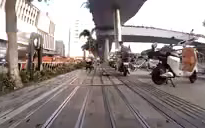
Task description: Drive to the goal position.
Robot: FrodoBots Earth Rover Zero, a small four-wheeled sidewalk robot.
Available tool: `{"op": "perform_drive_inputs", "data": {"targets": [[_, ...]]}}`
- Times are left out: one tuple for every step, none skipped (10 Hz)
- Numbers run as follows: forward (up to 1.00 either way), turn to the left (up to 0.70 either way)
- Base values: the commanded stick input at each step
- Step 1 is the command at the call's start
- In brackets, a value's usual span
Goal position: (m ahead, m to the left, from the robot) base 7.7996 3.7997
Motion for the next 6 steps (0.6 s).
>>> {"op": "perform_drive_inputs", "data": {"targets": [[0.45, 0.0], [0.45, 0.0], [0.45, 0.0], [0.45, 0.0], [0.45, 0.0], [0.45, 0.0]]}}
